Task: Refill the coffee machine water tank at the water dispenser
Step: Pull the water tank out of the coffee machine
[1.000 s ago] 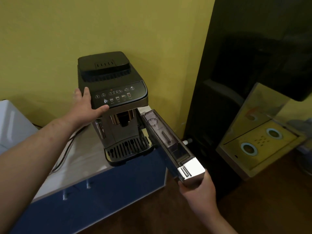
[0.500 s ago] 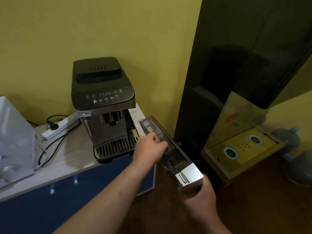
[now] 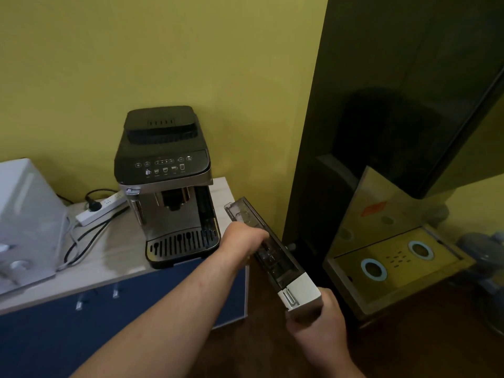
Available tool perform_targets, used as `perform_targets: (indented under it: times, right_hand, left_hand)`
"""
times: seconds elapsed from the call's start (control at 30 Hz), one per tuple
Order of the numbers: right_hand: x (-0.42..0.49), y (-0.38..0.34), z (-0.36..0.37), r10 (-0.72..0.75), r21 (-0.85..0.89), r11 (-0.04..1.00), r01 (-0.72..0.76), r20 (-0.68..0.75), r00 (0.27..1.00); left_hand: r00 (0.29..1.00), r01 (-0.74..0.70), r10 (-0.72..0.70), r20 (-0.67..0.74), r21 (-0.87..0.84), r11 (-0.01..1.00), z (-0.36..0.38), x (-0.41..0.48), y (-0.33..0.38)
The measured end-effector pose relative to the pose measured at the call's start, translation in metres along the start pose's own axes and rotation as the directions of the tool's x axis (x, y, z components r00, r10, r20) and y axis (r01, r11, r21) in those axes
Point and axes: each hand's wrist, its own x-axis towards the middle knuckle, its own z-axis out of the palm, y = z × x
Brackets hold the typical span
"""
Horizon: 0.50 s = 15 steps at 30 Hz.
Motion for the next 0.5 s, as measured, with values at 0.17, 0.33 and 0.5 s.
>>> perform_targets:
  times: [0.17, 0.33, 0.5]
  right_hand:
    - [0.018, 0.012, -0.009, -0.033, 0.008, 0.999, 0.033, 0.013, 0.999]
    - [0.034, 0.015, -0.024, -0.034, 0.045, 0.998, 0.033, 0.032, 0.999]
    - [0.048, 0.022, -0.032, -0.034, 0.027, 0.999, 0.033, 0.024, 0.999]
  left_hand:
    - [0.997, -0.03, 0.03, -0.075, -0.006, 1.0, 0.012, 0.006, 0.009]
    - [0.986, -0.077, 0.085, -0.142, 0.062, 0.995, 0.017, 0.007, 0.023]
    - [0.955, -0.202, 0.205, -0.213, 0.036, 0.979, 0.015, 0.005, 0.029]
